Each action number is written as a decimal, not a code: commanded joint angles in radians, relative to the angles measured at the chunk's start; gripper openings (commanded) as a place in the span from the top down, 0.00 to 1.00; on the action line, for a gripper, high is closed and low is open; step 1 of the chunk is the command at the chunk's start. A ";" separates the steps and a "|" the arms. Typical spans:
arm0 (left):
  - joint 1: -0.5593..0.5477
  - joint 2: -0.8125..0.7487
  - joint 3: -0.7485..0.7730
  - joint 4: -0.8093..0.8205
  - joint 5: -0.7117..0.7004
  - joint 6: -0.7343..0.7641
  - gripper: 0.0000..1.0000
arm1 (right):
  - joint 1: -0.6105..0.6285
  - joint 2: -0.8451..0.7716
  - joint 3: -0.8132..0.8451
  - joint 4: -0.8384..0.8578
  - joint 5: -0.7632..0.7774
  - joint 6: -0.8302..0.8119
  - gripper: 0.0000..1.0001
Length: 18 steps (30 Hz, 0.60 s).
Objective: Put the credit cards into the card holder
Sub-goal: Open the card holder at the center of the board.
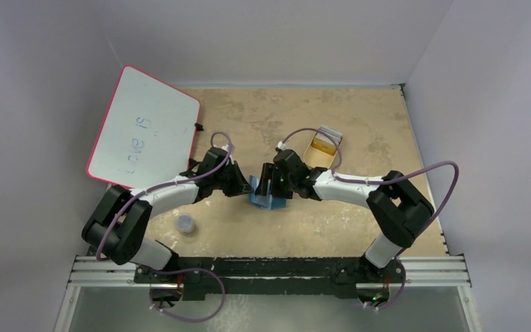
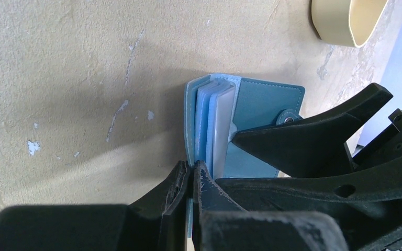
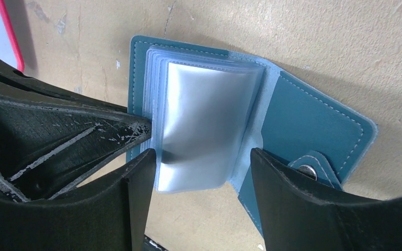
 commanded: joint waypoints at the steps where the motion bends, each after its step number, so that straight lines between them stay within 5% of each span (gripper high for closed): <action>1: -0.005 -0.037 -0.006 0.023 0.000 -0.012 1.00 | 0.004 0.007 0.038 0.006 -0.014 -0.018 0.30; 18: -0.006 -0.034 0.003 -0.013 -0.023 0.004 1.00 | 0.004 -0.041 0.058 -0.186 0.168 -0.017 0.32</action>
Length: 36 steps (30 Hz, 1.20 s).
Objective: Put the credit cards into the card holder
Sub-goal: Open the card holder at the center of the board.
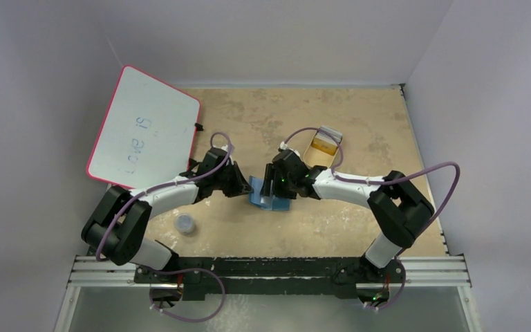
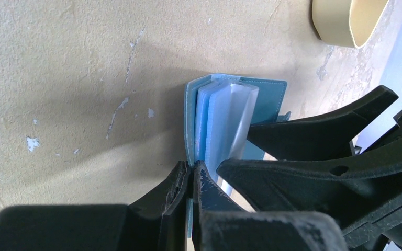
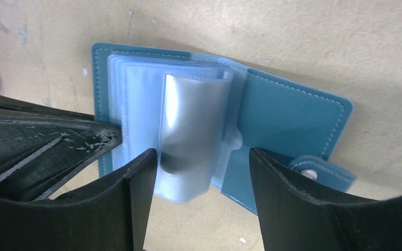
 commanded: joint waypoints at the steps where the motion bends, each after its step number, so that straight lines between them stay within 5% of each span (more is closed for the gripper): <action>1: -0.005 -0.030 0.008 -0.017 -0.022 0.021 1.00 | 0.001 -0.051 0.033 -0.121 0.127 -0.011 0.32; 12: -0.005 -0.032 0.004 -0.026 -0.009 0.025 0.97 | 0.001 -0.086 0.004 -0.215 0.259 0.001 0.34; 23: -0.010 -0.034 0.033 -0.058 -0.025 0.028 0.97 | 0.014 -0.103 0.101 -0.319 0.378 -0.021 0.53; 30: -0.021 -0.045 0.022 0.000 0.008 -0.011 1.00 | 0.051 -0.201 0.106 -0.126 0.141 -0.049 0.57; 36: -0.027 -0.044 0.017 0.004 0.003 -0.018 1.00 | 0.057 -0.124 0.119 -0.027 0.046 -0.034 0.57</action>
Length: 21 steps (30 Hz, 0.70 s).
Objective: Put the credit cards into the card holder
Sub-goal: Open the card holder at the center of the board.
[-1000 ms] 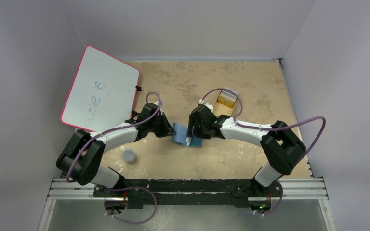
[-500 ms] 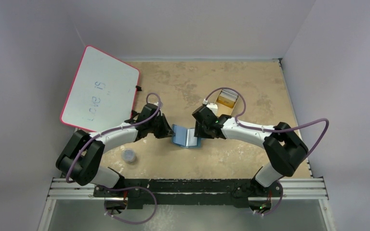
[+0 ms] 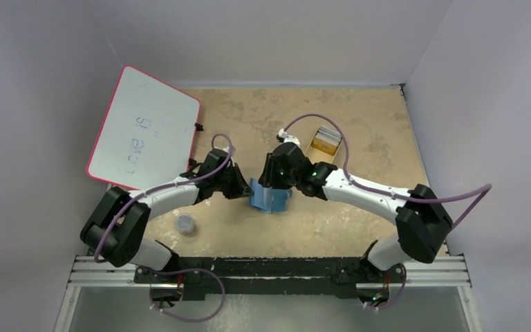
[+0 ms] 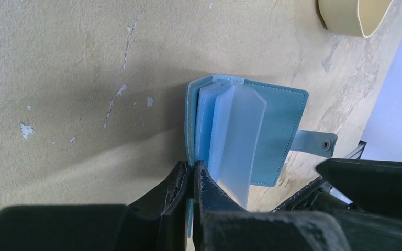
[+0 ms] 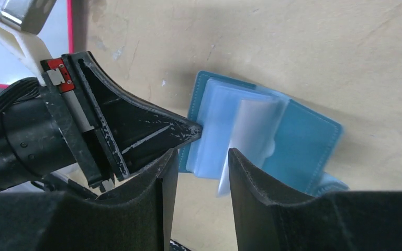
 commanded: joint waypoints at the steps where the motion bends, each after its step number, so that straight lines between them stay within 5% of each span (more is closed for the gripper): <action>1: -0.009 -0.035 0.015 0.042 0.008 -0.015 1.00 | 0.005 0.072 0.042 0.085 -0.098 0.001 0.57; 13: -0.010 -0.040 0.005 0.042 -0.002 -0.013 1.00 | 0.007 0.164 0.038 0.198 -0.175 0.019 0.59; 21: -0.010 -0.049 0.004 0.039 -0.003 -0.012 1.00 | 0.007 0.218 0.062 -0.002 0.008 0.034 0.62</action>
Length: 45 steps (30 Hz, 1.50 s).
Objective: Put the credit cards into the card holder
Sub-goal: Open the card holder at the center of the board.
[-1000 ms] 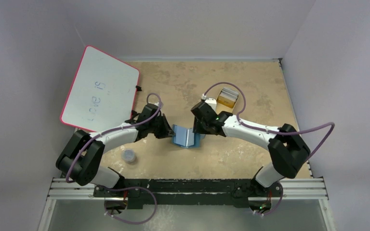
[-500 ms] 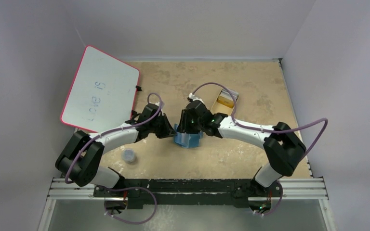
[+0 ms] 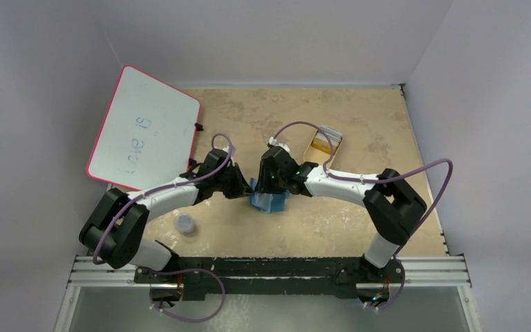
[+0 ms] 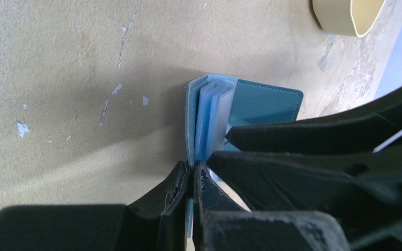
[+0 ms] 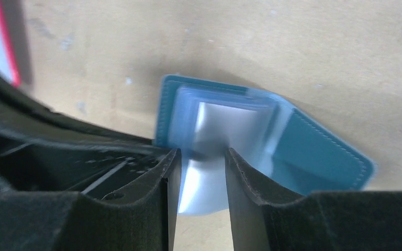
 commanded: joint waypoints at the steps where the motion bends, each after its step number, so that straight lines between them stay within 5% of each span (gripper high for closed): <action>1: -0.005 -0.039 0.002 0.035 -0.002 -0.002 1.00 | 0.002 0.001 0.020 -0.102 0.105 0.016 0.62; 14: -0.004 -0.044 0.001 0.028 -0.015 0.001 1.00 | 0.003 0.005 -0.008 -0.133 0.118 -0.011 0.67; 23: -0.005 -0.052 0.003 0.064 0.016 -0.024 0.70 | 0.003 0.005 -0.020 -0.123 0.129 -0.012 0.68; 29: -0.005 -0.011 0.010 0.088 0.018 -0.023 0.66 | 0.003 0.009 -0.029 -0.110 0.129 -0.011 0.68; 38: -0.005 0.042 0.032 0.086 0.001 0.024 0.73 | 0.003 0.006 -0.033 -0.116 0.144 -0.014 0.68; 45: -0.004 0.049 0.040 0.072 -0.001 0.039 1.00 | 0.003 0.009 -0.025 -0.175 0.191 -0.022 0.67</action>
